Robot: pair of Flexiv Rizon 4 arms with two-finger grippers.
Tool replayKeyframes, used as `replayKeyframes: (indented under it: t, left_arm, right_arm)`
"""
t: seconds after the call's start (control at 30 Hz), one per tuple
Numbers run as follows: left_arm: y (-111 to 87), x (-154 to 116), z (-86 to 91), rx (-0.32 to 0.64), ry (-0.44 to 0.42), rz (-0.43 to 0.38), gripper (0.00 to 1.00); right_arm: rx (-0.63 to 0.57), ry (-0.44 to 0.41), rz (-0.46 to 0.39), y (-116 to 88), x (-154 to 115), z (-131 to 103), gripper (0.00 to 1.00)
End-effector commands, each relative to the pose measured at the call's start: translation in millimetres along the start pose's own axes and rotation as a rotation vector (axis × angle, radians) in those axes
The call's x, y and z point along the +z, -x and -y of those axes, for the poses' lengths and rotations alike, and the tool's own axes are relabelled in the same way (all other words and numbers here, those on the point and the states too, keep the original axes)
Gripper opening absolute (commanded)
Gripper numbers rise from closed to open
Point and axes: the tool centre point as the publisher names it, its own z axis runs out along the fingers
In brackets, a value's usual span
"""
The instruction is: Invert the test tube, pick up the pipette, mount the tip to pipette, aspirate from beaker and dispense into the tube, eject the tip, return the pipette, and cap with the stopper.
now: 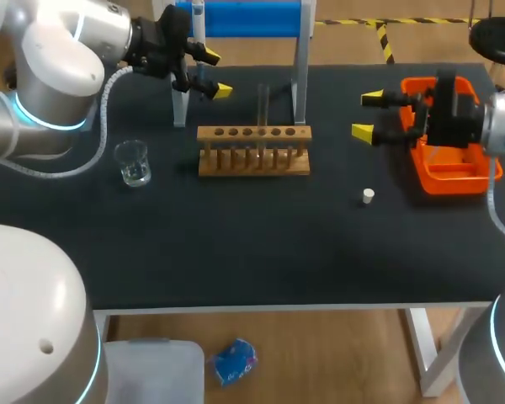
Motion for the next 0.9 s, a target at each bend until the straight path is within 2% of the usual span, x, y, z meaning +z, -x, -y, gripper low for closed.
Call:
replayKeyframes:
  t: [0.03, 0.27, 0.6, 0.9]
  left_arm:
    - [6.4, 20, 3.3, 0.001, 0.027, 0.007, 1.00]
    - [10.6, 39, 1.9, 0.009, 0.040, -0.022, 1.00]
    - [10.9, 56, -3.6, 0.007, 0.041, -0.046, 1.00]
    - [7.6, 62, -8.3, -0.009, 0.054, -0.073, 1.00]
  right_arm:
    - [-0.006, -0.056, 0.040, -5, -7, 11, 1.00]
    - [-0.004, -0.163, 0.145, -15, -32, 39, 1.00]
    - [0.032, -0.232, 0.198, -24, -56, 67, 1.00]
    - [0.050, -0.334, 0.265, -25, -66, 90, 1.00]
